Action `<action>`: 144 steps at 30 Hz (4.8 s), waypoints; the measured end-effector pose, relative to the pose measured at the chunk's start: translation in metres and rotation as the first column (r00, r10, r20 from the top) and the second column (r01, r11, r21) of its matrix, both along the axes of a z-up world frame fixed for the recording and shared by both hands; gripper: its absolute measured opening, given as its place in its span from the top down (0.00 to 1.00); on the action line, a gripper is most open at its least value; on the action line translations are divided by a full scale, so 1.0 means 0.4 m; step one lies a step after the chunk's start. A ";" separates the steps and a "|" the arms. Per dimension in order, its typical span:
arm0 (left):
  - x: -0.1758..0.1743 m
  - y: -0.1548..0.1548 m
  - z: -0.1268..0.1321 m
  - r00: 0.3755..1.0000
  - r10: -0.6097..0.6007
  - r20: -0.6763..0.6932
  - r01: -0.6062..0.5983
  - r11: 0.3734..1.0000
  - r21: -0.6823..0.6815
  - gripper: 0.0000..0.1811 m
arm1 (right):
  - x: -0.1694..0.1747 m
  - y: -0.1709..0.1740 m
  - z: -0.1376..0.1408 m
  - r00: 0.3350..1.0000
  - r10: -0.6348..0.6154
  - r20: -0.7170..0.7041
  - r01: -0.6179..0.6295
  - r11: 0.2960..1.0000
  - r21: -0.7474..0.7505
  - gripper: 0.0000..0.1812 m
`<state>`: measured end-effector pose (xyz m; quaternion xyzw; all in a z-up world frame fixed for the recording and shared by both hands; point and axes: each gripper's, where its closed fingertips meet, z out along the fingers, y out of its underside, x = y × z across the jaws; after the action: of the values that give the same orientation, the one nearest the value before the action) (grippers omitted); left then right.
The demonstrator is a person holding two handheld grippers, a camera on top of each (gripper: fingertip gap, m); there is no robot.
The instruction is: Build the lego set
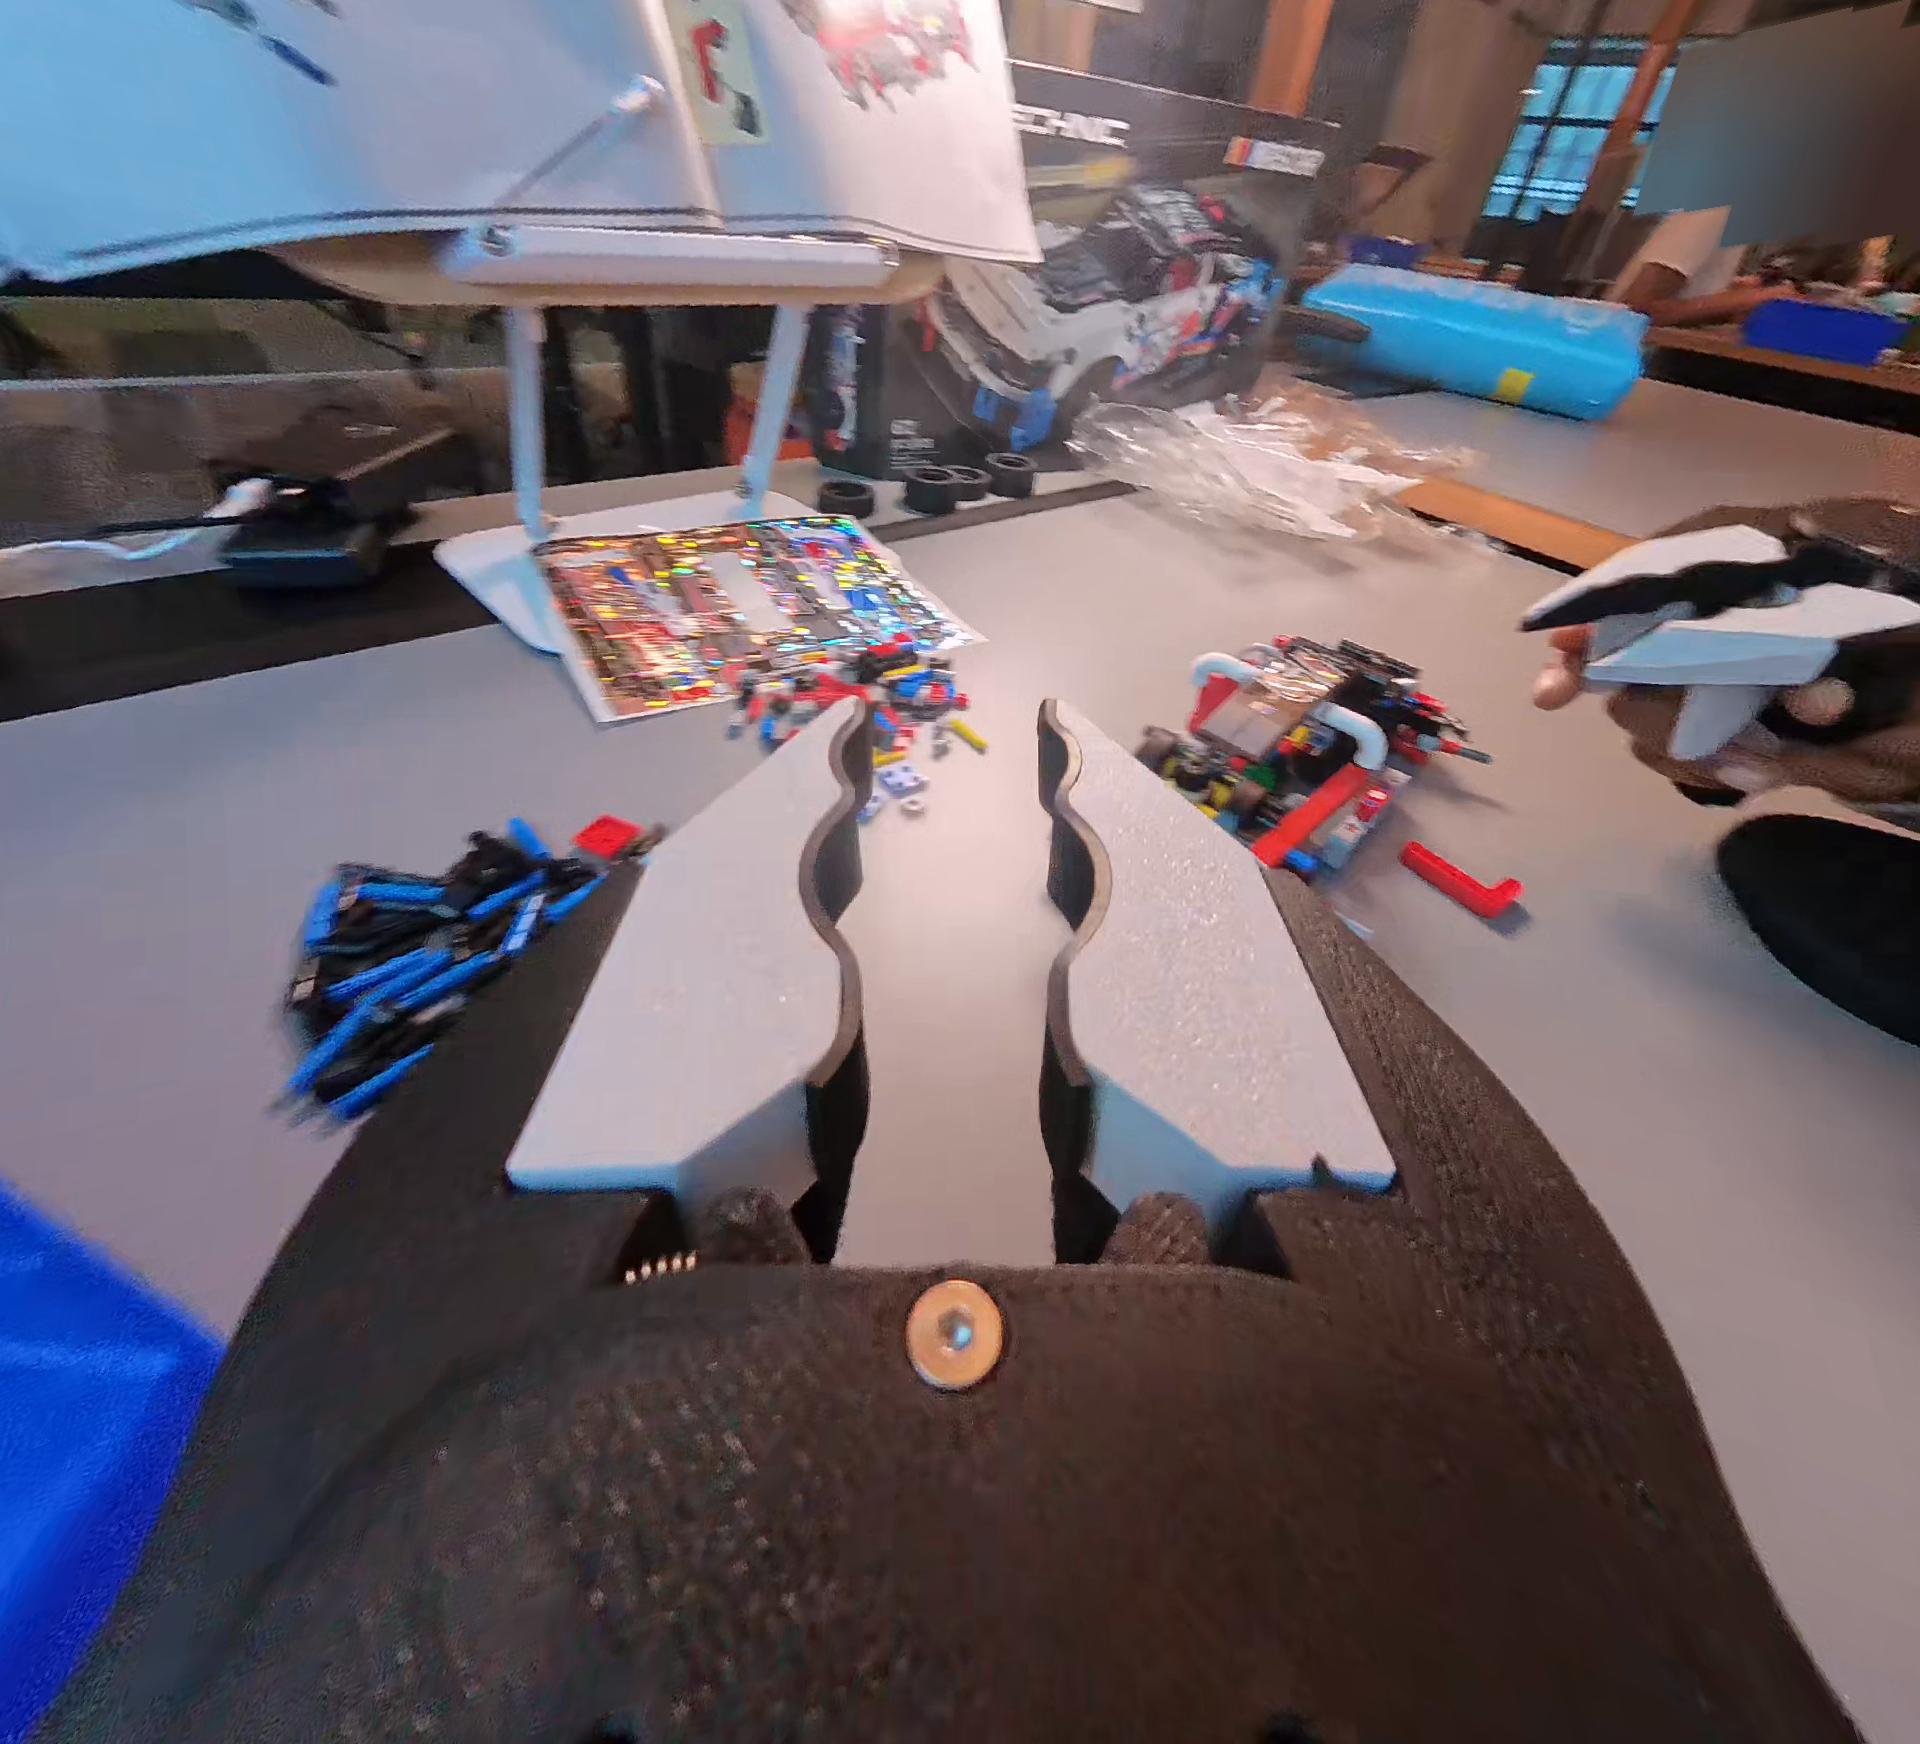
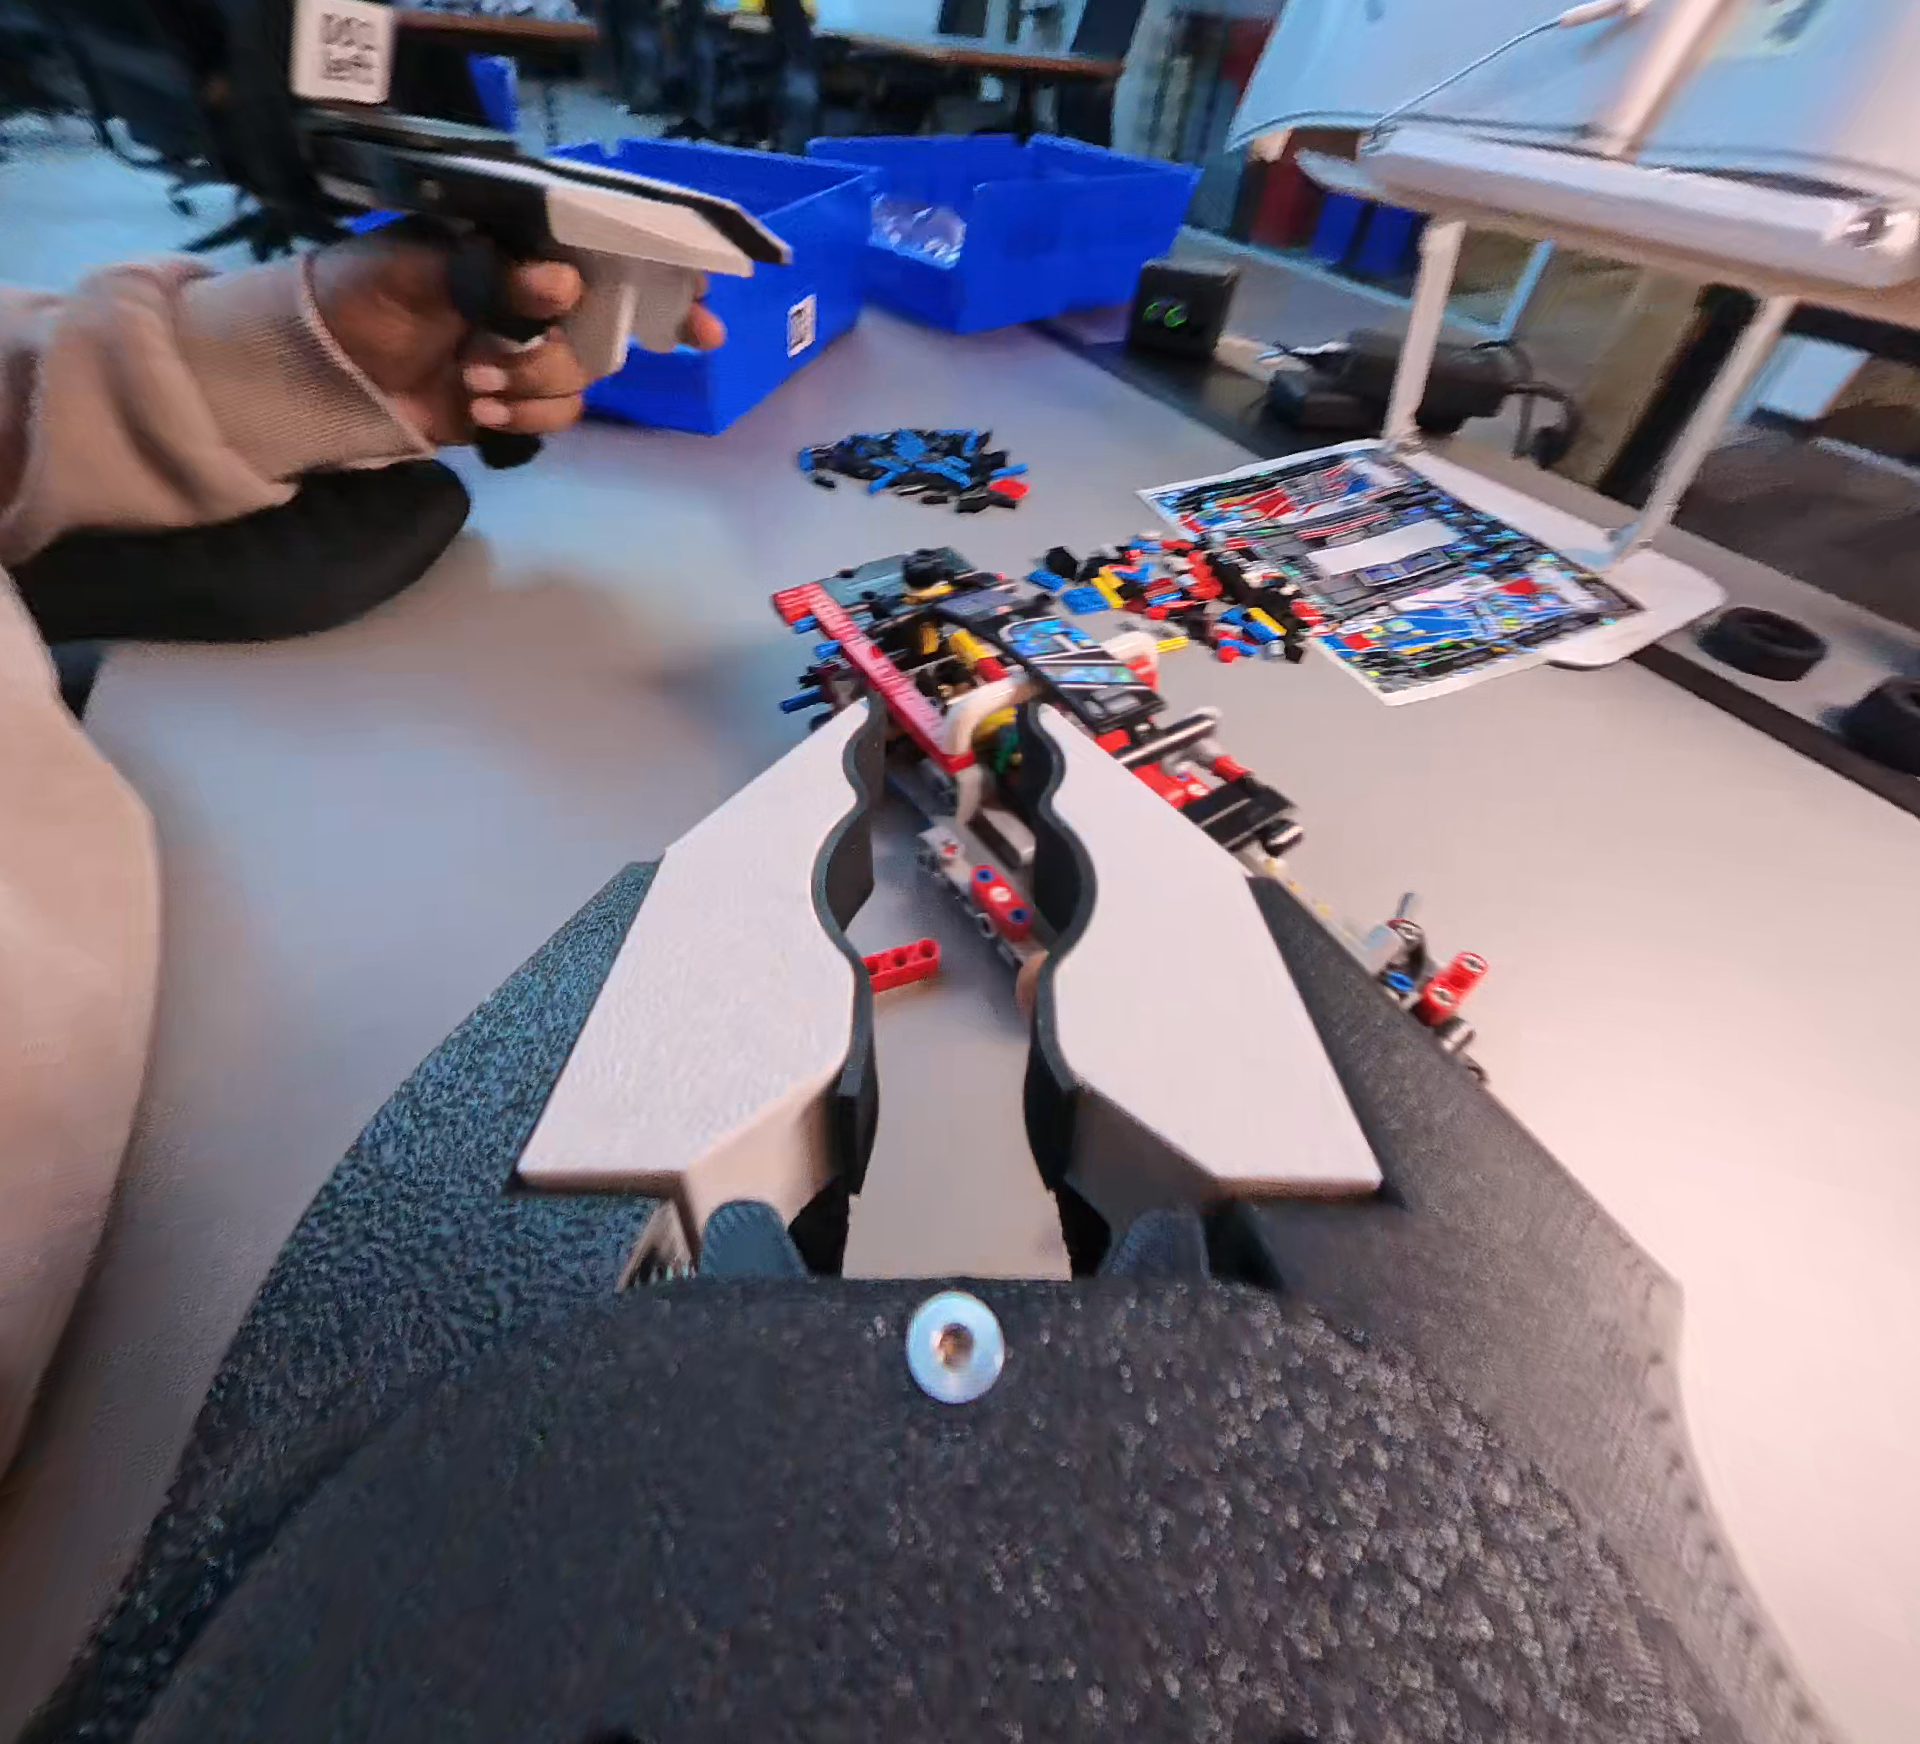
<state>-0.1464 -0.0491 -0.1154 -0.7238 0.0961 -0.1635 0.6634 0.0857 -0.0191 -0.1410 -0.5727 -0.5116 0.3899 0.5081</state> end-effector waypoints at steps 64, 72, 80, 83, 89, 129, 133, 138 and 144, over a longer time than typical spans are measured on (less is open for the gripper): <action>-1.088 -0.194 -0.286 0.424 -0.564 -0.709 -0.677 0.322 -0.661 0.90 | 0.062 0.126 -0.033 0.967 -0.250 -0.043 0.251 0.968 0.025 0.96; -1.085 -0.195 -0.304 0.399 -0.652 -0.645 -0.607 0.339 -0.719 0.96 | 0.064 0.133 -0.035 0.966 -0.257 -0.040 0.257 0.966 -0.004 0.96; -1.047 -0.192 -0.300 0.503 -0.608 -0.614 -0.520 0.355 -0.777 1.00 | 0.066 0.138 -0.036 0.964 -0.263 -0.042 0.263 0.965 -0.016 0.96; -1.051 -0.191 -0.292 0.516 -0.583 -0.627 -0.523 0.366 -0.770 1.00 | 0.064 0.137 -0.037 0.964 -0.262 -0.038 0.261 0.965 -0.016 0.96; -1.053 -0.182 -0.291 0.592 -0.510 -0.624 -0.501 0.374 -0.780 0.92 | 0.064 0.137 -0.037 0.964 -0.262 -0.036 0.262 0.965 -0.011 0.96; 0.000 -0.063 0.194 0.865 -0.488 0.117 0.497 0.865 -0.064 0.99 | 0.014 0.013 0.049 0.989 -0.113 -0.096 0.128 0.978 0.167 0.96; 0.234 -0.057 0.112 0.707 -0.596 0.381 0.659 0.751 -0.049 0.98 | -0.023 -0.047 0.092 0.996 -0.029 -0.087 0.053 0.957 0.284 0.93; 0.455 -0.081 0.016 0.537 -0.628 0.563 0.808 0.575 -0.129 0.98 | -0.079 -0.136 0.067 0.993 0.082 0.082 -0.112 0.869 0.482 0.85; 0.514 -0.074 -0.036 0.506 -0.613 0.606 0.837 0.520 -0.173 0.98 | -0.092 -0.155 0.030 0.985 0.083 0.153 -0.154 0.823 0.546 0.88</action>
<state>0.0591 -0.0785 -0.1297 -0.6764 0.1948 -0.6226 0.3419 0.0490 -0.0809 -0.1289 -0.3902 -0.6675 0.2193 0.5951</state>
